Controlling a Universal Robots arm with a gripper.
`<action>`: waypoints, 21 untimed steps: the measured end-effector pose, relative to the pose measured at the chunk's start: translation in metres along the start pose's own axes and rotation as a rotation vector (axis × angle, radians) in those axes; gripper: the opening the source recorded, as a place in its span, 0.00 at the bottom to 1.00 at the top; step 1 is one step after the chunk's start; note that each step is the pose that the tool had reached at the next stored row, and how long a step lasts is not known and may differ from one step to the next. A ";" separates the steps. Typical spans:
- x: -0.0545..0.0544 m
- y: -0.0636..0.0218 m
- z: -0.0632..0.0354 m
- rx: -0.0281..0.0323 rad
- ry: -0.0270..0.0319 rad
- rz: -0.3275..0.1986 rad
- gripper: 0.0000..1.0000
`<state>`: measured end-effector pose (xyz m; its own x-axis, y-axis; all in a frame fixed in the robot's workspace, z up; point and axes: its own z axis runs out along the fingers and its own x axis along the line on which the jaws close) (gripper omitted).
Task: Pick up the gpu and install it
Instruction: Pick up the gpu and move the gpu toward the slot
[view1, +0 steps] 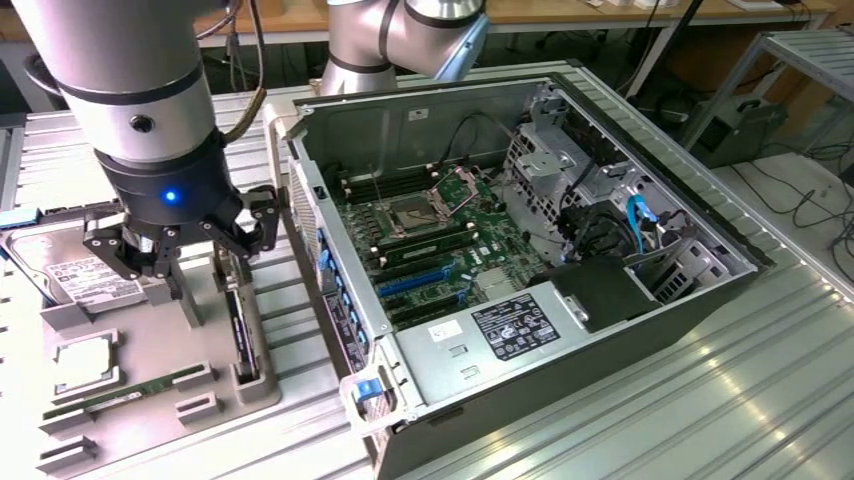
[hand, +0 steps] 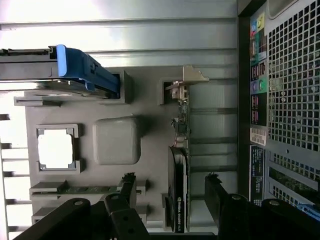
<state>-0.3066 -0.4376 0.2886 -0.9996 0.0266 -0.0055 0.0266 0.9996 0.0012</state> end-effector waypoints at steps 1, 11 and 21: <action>0.000 0.0000 0.0155 0.0001 0.0001 0.000 0.66; -0.008 -0.0082 0.0694 0.0001 0.0004 -0.001 0.58; -0.008 -0.0092 0.0665 0.0004 0.0003 -0.001 0.27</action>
<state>-0.2983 -0.4469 0.2221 -0.9997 0.0256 -0.0051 0.0256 0.9997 0.0008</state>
